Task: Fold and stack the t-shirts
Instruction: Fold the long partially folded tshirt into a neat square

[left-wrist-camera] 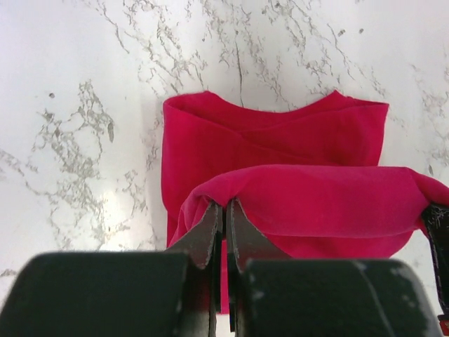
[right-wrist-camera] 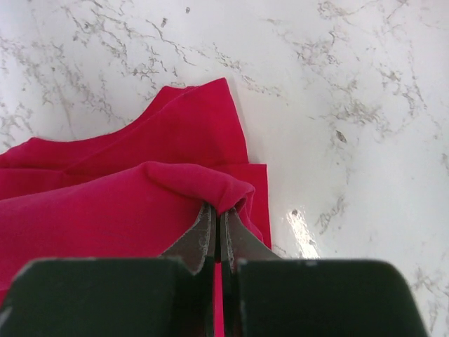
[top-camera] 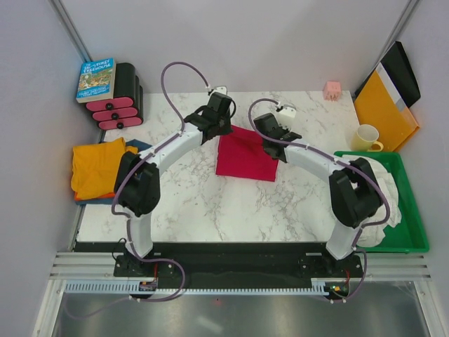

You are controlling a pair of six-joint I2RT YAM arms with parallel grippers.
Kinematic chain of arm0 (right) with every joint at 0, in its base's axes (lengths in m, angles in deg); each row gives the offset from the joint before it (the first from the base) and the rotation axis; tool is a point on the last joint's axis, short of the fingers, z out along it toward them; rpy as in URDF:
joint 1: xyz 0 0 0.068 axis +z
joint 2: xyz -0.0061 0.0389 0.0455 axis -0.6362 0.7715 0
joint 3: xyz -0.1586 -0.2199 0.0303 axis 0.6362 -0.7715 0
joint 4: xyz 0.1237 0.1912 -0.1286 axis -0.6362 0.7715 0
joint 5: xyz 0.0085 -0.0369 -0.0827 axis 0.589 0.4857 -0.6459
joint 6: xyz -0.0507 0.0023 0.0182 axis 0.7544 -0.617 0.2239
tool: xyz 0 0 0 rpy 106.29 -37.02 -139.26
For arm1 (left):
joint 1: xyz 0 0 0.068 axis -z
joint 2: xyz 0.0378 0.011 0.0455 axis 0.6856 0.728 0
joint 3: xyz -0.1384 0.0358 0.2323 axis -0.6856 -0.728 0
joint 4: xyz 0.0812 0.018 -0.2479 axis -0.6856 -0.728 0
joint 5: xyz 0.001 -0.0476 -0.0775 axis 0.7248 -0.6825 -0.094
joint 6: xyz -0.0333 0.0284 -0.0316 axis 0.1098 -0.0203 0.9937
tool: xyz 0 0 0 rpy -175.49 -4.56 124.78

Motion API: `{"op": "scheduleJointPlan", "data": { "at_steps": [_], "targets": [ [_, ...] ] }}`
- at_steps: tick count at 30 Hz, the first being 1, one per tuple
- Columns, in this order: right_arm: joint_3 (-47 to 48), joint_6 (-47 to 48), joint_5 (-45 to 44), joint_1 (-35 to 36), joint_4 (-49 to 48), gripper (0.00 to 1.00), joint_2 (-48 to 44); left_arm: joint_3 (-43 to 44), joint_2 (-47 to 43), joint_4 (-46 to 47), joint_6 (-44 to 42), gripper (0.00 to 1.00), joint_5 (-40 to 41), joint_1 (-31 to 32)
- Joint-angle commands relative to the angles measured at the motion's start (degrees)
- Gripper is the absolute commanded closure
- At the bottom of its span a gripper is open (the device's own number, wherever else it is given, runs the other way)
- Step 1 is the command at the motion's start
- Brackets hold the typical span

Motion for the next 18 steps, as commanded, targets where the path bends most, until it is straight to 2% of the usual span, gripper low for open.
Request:
{"op": "scheduleJointPlan", "data": {
  "at_steps": [1, 4, 5, 6, 9, 11, 12, 13, 16, 17, 18],
  "targets": [
    [5.9, 1.6, 2.5, -1.8, -2.8, 1.00, 6.3, 6.8, 6.3, 0.9, -2.3, 0.98, -3.0, -2.5],
    [9.0, 2.5, 4.0, -2.3, -3.5, 0.98, 10.1, 12.2, 11.3, -1.8, -2.0, 0.98, -5.0, -3.8],
    [9.8, 3.1, 4.1, -2.4, -3.6, 0.89, 10.7, 14.8, 12.1, -2.6, -1.2, 0.95, -4.7, -4.2],
    [10.3, 3.8, 5.0, -2.4, -5.6, 0.72, 10.8, 15.4, 12.4, -3.2, -0.9, 0.78, -4.2, -4.2],
    [11.4, 5.7, 6.2, -2.4, -7.3, 0.50, 9.7, 15.8, 11.3, -3.1, -1.0, 0.49, -1.0, -4.3],
    [12.1, 6.8, 7.1, -2.4, -7.3, 0.43, 9.0, 15.7, 10.0, -3.0, -1.1, 0.40, -0.1, -4.4],
    [12.2, 6.9, 8.0, -2.3, -6.9, 0.38, 8.0, 15.4, 9.5, -3.0, -0.9, 0.33, 0.0, -4.4],
    [12.1, 7.5, 8.5, -2.1, -6.6, 0.35, 7.2, 14.6, 9.1, -3.0, -0.5, 0.32, 0.0, -4.4],
    [10.9, 8.4, 12.5, -1.3, -6.1, 0.36, 5.7, 11.7, 7.4, -2.7, 1.4, 0.35, -3.8, -4.2],
    [9.5, 8.4, 13.3, -0.9, -6.4, 0.51, 5.0, 10.7, 6.7, -2.5, 2.1, 0.38, -5.0, -4.1],
    [8.7, 8.1, 14.0, -0.9, -6.7, 0.63, 5.0, 9.4, 6.5, -2.0, 2.7, 0.47, -6.2, -3.9]
  ]
}}
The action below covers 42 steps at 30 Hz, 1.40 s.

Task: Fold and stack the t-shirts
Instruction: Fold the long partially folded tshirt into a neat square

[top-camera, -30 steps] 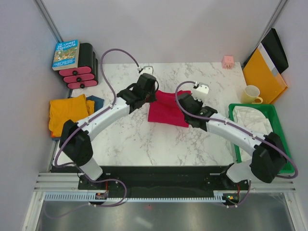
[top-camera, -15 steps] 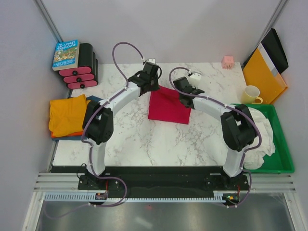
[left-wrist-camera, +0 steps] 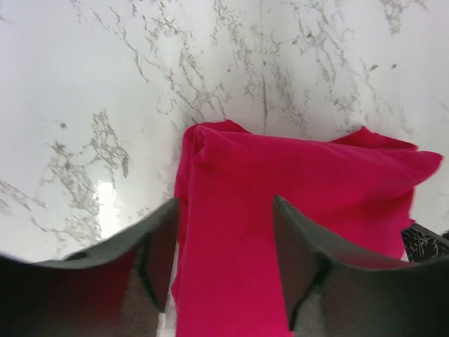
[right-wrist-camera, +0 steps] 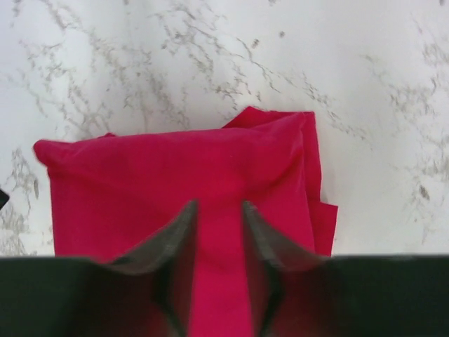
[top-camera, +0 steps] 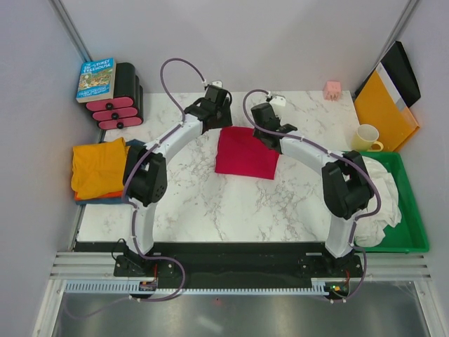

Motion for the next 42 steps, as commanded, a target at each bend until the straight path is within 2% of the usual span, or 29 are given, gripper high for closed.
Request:
{"op": "scheduleJointPlan", "data": {
  "at_steps": [1, 2, 3, 4, 8, 13, 15, 17, 21, 24, 25, 27, 28, 31, 35, 37, 39, 42],
  "targets": [
    [-1.6, 0.3, 4.8, 1.1, -2.1, 0.75, -3.7, -5.6, -4.9, 1.9, 3.3, 0.54, -6.2, 1.1],
    [-2.1, -0.3, 4.7, 0.9, -2.0, 0.92, -2.5, -7.0, -5.0, 3.8, 3.6, 0.60, -7.0, 1.4],
    [-1.8, -0.4, 4.8, 0.8, -1.9, 0.97, -1.5, -8.4, -5.0, 4.4, 4.0, 0.68, -8.4, 1.7],
    [-0.6, -0.4, 5.5, 0.5, -1.9, 0.99, -0.5, -10.3, -4.7, 5.1, 4.4, 0.70, -9.2, 2.1],
    [4.2, -1.4, 5.6, -1.0, -1.7, 1.00, 7.1, -11.2, -2.0, 6.6, 4.9, 0.73, -10.8, 2.2],
    [11.8, -3.1, 7.5, -3.1, -0.4, 1.00, 14.4, -10.9, 1.0, 6.2, 5.2, 0.71, -12.3, 2.2],
    [14.4, -3.2, 8.0, -4.2, 1.2, 0.98, 18.1, -11.6, 1.6, 6.1, 5.8, 0.67, -13.8, 2.2],
    [17.9, -2.5, 8.4, -4.8, 3.4, 0.93, 21.1, -13.2, 1.3, 6.1, 6.2, 0.60, -14.2, 2.3],
    [19.8, 1.9, 8.0, -4.6, 3.6, 0.83, 20.9, -17.9, -2.2, 6.5, 6.3, 0.46, -12.8, 2.4],
    [15.9, 2.8, 7.7, -3.9, -0.3, 0.66, 13.6, -23.1, -9.3, 8.5, 5.9, 0.39, -10.0, 3.2],
    [13.5, 3.0, 7.7, -3.4, -2.4, 0.52, 11.2, -24.6, -11.5, 9.7, 5.9, 0.36, -9.5, 3.6],
    [12.3, 3.4, 7.0, -2.2, -2.6, 0.39, 4.5, -28.2, -17.9, 9.8, 6.2, 0.23, -8.4, 3.7],
    [12.0, 3.8, 6.5, -1.7, -1.5, 0.30, 0.7, -29.4, -19.9, 9.8, 6.2, 0.21, -7.8, 3.8],
    [8.8, 5.2, 4.5, 0.2, 1.2, 0.20, -5.5, -34.7, -28.9, 9.1, 5.3, 0.14, -4.9, 3.7],
    [0.3, 13.0, -7.0, 7.5, 2.3, 0.16, -18.7, -41.6, -40.3, 6.7, 2.9, 0.13, -1.4, 3.8],
    [-5.4, 15.9, -10.3, 9.3, 2.5, 0.16, -25.0, -45.8, -47.4, 4.8, 1.4, 0.13, 3.8, 3.7],
    [-8.0, 16.0, -11.6, 10.6, 3.5, 0.14, -28.8, -47.7, -50.7, 2.0, -0.5, 0.00, 6.6, 3.1],
    [-12.1, 15.5, -12.7, 12.5, 6.4, 0.10, -35.8, -47.8, -53.2, -2.6, 0.4, 0.04, 5.4, -2.8]
  ]
}}
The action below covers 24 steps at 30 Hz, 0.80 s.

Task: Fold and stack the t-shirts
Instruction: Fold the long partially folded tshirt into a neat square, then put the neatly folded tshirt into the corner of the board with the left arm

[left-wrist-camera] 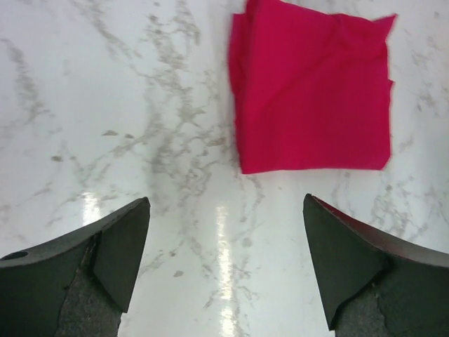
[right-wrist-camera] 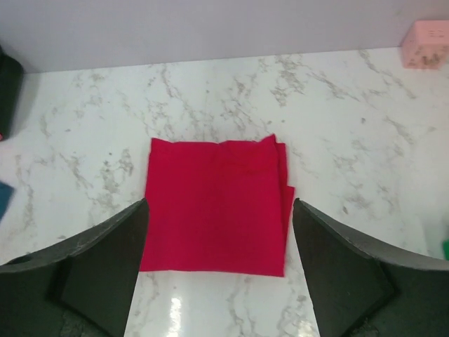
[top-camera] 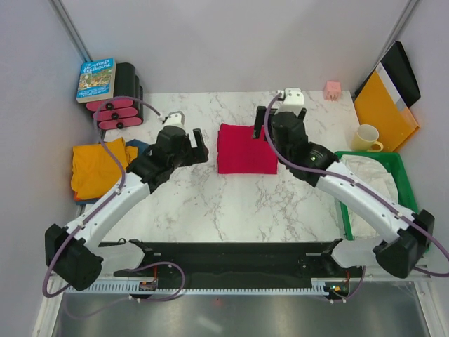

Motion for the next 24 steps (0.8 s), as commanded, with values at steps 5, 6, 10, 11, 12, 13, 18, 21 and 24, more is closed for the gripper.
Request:
{"op": "scheduleJointPlan", "data": {
  "at_steps": [5, 6, 10, 11, 12, 13, 18, 21, 24],
  "targets": [
    [-12.6, 0.4, -10.5, 5.5, 8.5, 0.03, -15.7, -2.8, -2.5, -5.5, -3.5, 0.21, 10.2, -13.7],
    [-14.8, 0.2, -10.9, 6.2, 8.8, 0.02, -17.0, -3.8, -2.3, -4.2, -5.5, 0.23, 12.6, -14.9],
    [-18.0, -1.5, -11.6, 8.5, 12.0, 0.02, -22.1, -11.5, 0.0, 18.4, -18.1, 0.10, 11.7, -16.9],
    [-18.2, -2.5, -11.8, 8.8, 12.8, 0.02, -22.6, -16.1, 0.3, 22.9, -22.5, 0.07, 13.8, -17.2],
    [-18.8, -2.9, -11.9, 9.1, 14.4, 0.02, -23.1, -18.7, 0.3, 27.6, -24.1, 0.04, 14.5, -18.0],
    [-19.2, -3.1, -11.7, 9.6, 14.9, 0.02, -24.3, -21.6, 0.1, 39.8, -26.1, 0.02, 14.0, -18.6],
    [-21.3, -4.3, -10.9, 10.2, 17.9, 0.02, -28.2, -39.7, 4.0, 69.7, -28.9, 0.00, 11.1, -21.9],
    [-21.6, -4.5, -10.5, 10.2, 19.4, 0.02, -30.1, -46.9, 9.0, 86.4, -30.0, 0.00, 6.3, -22.9],
    [-22.0, -4.1, -9.4, 10.2, 19.9, 0.02, -31.4, -45.4, 10.6, 84.5, -30.1, 0.00, 3.3, -23.7]
  ]
}}
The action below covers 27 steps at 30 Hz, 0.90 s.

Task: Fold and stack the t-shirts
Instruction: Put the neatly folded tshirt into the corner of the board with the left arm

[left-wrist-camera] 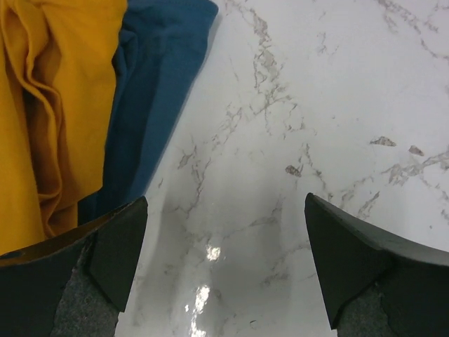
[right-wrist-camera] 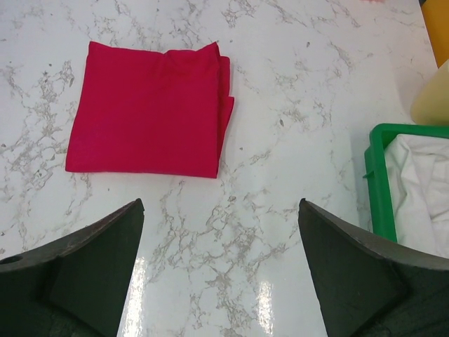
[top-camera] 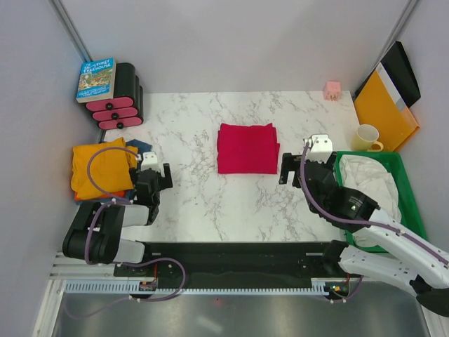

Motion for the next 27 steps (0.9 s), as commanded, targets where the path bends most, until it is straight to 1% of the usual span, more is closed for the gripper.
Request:
{"op": "scheduleJointPlan", "data": {
  "at_steps": [1, 2, 3, 4, 5, 6, 8, 10, 12, 14, 17, 22, 25, 27],
  "targets": [
    [-0.8, -0.5, 0.6, 0.3, 1.7, 0.02, -2.5, 1.2, 1.6, 18.1, -2.9, 0.00, -6.3, -1.8],
    [-1.1, -0.3, 1.0, 0.3, 1.4, 0.02, -2.6, -0.3, 2.0, 19.4, -2.3, 0.00, -7.7, -2.5],
    [-1.6, -0.2, 1.7, 0.3, 0.9, 0.02, -2.5, -1.5, 2.9, 25.8, -2.2, 0.00, -7.1, -2.6],
    [-1.7, -0.3, 1.9, 0.2, 0.7, 0.02, -2.0, -2.6, 5.1, 29.6, -2.5, 0.00, -6.9, -2.6],
    [-1.7, -0.4, 2.5, 0.2, 0.8, 0.02, -1.5, -2.2, 4.2, 27.8, -2.7, 0.00, -7.9, -2.6],
    [-1.6, -0.6, 3.3, 0.3, 0.8, 0.02, -1.0, -1.6, 3.4, 24.2, -2.5, 0.00, -8.1, -2.6],
    [-1.7, -1.3, 3.3, 0.2, 0.9, 0.02, -0.7, -2.2, 5.0, 27.8, -3.1, 0.00, -7.6, -2.6],
    [-1.9, -1.5, 3.2, 0.3, 0.5, 0.02, -0.8, -2.0, 3.6, 25.2, -2.7, 0.00, -7.9, -2.6],
    [-2.3, -1.5, 3.0, 0.2, -0.5, 0.02, -0.8, -2.3, 4.5, 27.4, -2.9, 0.00, -7.8, -2.6],
    [-2.5, -1.0, 2.7, 0.3, -2.4, 0.02, -0.4, -2.2, 3.9, 25.7, -2.8, 0.00, -8.0, -2.6],
    [-2.1, -0.7, 1.2, 0.3, -5.2, 0.02, 1.6, -2.2, 4.2, 26.8, -2.8, 0.00, -8.0, -2.6],
    [-2.1, -0.3, -0.7, 0.2, -11.0, 0.02, 6.6, -2.2, 4.1, 26.5, -2.9, 0.00, -8.0, -2.6],
    [-1.6, 0.7, -3.1, 0.2, -14.8, 0.02, 9.9, -2.2, 4.1, 26.5, -2.8, 0.00, -8.0, -2.6],
    [0.7, 0.4, -6.4, 0.2, -15.2, 0.02, 13.2, -2.2, 4.1, 26.5, -2.8, 0.00, -8.0, -2.6]
  ]
}}
